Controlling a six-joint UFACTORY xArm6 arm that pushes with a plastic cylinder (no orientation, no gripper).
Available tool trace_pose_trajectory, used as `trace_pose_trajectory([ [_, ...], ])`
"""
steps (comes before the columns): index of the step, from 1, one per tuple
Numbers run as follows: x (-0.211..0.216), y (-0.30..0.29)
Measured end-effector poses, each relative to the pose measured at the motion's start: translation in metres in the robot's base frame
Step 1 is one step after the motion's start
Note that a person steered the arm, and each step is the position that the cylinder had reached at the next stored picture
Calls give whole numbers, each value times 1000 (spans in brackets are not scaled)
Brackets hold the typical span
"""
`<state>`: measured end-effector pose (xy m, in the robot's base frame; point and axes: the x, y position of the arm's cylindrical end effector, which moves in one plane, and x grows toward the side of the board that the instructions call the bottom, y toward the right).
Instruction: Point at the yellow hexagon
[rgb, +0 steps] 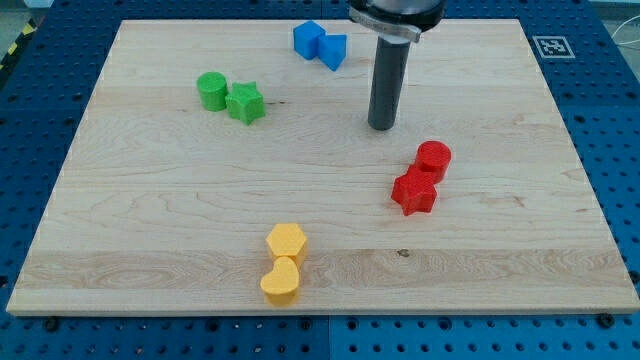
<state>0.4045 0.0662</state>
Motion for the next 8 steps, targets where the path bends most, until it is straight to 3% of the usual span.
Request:
trace_pose_trajectory([
  [7, 147, -43],
  [8, 150, -56],
])
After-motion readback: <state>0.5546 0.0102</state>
